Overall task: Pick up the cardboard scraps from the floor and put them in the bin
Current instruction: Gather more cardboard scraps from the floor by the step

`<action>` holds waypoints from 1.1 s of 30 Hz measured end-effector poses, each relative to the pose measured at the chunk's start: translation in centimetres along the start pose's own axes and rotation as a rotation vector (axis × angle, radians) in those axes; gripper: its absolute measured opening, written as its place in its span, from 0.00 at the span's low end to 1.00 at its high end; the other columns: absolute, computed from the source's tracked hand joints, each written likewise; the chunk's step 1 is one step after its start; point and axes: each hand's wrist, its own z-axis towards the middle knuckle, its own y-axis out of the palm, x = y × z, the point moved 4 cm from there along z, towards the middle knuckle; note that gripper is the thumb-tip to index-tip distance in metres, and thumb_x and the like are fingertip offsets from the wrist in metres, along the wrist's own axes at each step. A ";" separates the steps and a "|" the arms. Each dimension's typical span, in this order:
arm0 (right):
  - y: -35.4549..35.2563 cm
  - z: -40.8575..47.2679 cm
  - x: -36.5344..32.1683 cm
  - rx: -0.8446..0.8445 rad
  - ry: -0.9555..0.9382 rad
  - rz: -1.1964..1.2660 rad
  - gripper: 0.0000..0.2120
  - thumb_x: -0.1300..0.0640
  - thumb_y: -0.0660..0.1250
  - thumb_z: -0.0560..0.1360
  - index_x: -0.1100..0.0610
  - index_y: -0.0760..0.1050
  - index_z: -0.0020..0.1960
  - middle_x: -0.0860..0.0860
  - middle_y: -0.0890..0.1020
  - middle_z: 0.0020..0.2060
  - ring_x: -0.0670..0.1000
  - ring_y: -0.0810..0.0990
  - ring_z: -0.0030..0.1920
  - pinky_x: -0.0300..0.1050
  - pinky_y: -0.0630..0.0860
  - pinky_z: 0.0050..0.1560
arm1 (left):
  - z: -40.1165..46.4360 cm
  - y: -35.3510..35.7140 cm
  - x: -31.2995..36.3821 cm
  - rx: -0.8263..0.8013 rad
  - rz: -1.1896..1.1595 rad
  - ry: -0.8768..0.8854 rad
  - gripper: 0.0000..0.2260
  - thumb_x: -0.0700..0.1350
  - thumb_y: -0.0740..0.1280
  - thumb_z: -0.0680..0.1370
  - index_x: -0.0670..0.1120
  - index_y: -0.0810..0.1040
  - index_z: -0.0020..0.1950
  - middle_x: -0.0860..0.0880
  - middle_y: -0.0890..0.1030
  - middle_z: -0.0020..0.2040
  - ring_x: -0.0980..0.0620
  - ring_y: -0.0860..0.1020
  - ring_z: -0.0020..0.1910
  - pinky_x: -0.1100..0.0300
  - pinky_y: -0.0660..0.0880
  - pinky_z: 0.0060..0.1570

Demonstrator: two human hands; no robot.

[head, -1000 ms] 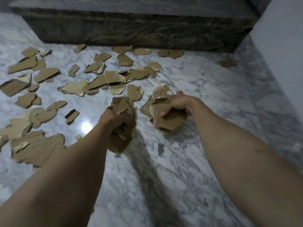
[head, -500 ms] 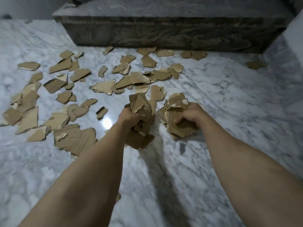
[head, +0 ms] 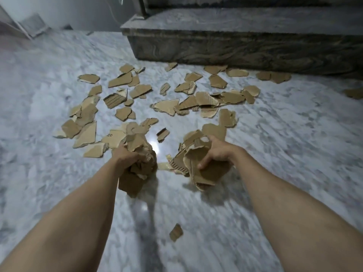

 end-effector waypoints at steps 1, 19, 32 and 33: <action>1.1 1.0 -0.9 -0.027 -0.013 -0.078 0.62 0.58 0.85 0.59 0.48 0.50 0.81 0.55 0.66 0.75 0.61 0.70 0.69 0.56 0.76 0.62 | 0.1 0.1 -0.2 -0.006 0.029 -0.012 0.43 0.49 0.86 0.55 0.43 0.73 0.66 0.41 0.78 0.63 0.39 0.78 0.60 0.45 0.78 0.62; 7.7 2.2 -4.1 0.157 0.050 -0.391 0.29 0.55 0.81 0.61 0.50 0.72 0.57 0.53 0.80 0.57 0.59 0.78 0.57 0.50 0.77 0.52 | 2.1 1.3 2.7 -0.091 0.764 0.263 0.29 0.55 0.76 0.67 0.47 0.73 0.65 0.43 0.77 0.61 0.41 0.76 0.59 0.51 0.74 0.56; -0.7 0.8 -2.4 0.481 0.262 0.457 0.37 0.64 0.83 0.58 0.61 0.73 0.63 0.58 0.82 0.56 0.59 0.81 0.52 0.48 0.80 0.41 | 1.0 -1.1 -0.2 -0.173 0.208 0.171 0.18 0.45 0.82 0.65 0.46 0.78 0.48 0.42 0.82 0.51 0.44 0.79 0.47 0.54 0.77 0.47; -1.0 1.0 -2.4 0.477 0.257 0.487 0.32 0.66 0.82 0.60 0.61 0.75 0.61 0.58 0.83 0.54 0.58 0.82 0.48 0.46 0.78 0.37 | 1.2 -1.7 -0.5 -0.147 0.174 0.135 0.18 0.46 0.82 0.64 0.45 0.79 0.47 0.43 0.82 0.50 0.42 0.80 0.48 0.52 0.79 0.50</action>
